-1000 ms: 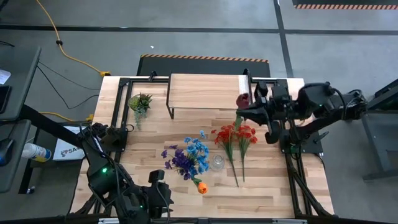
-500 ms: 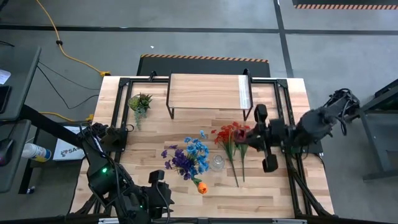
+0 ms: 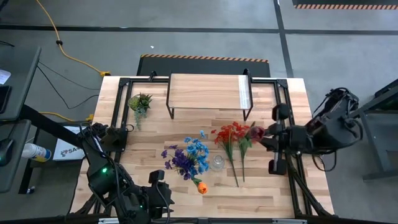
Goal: Pick and place flowers into a vace then onto a shelf
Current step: Put the red flower into the right transparent flower vase
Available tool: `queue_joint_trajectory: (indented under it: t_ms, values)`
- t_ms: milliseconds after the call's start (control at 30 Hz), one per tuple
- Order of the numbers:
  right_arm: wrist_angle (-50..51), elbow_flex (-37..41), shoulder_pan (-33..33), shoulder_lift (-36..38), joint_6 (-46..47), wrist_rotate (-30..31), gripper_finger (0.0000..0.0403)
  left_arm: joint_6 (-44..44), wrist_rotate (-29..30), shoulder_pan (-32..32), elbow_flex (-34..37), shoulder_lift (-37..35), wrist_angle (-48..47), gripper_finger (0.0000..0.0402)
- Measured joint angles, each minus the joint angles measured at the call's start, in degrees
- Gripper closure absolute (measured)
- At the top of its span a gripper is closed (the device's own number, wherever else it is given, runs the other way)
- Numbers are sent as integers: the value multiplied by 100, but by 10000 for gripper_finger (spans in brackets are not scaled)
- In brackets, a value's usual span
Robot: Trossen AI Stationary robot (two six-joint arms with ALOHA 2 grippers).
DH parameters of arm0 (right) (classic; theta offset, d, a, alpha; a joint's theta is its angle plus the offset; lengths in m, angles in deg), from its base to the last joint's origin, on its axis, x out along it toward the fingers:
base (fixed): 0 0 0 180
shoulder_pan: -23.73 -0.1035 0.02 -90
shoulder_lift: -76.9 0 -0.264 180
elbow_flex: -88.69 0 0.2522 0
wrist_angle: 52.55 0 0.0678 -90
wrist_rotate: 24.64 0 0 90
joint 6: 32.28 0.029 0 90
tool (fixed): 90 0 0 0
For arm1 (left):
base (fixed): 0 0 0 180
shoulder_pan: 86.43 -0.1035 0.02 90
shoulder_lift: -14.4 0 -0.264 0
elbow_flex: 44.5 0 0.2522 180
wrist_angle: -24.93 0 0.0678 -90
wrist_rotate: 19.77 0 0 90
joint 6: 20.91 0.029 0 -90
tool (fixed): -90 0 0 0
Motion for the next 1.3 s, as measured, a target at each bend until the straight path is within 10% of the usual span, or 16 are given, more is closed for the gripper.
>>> queue_joint_trajectory:
  t_ms: [433, 1000, 1300]
  values:
    - [601, 0, -751, 633, -349, 1322, 403, 0, 18, 2, 0, 0, 2, 268]
    - [4706, 428, -1613, 1073, 4213, 3470, 403, 2, 346, 1, 0, 0, 4, 268]
    - [3497, 1924, -1941, 1552, 4694, 3970, 403, 0, 589, 0, 0, 0, 15, 268]
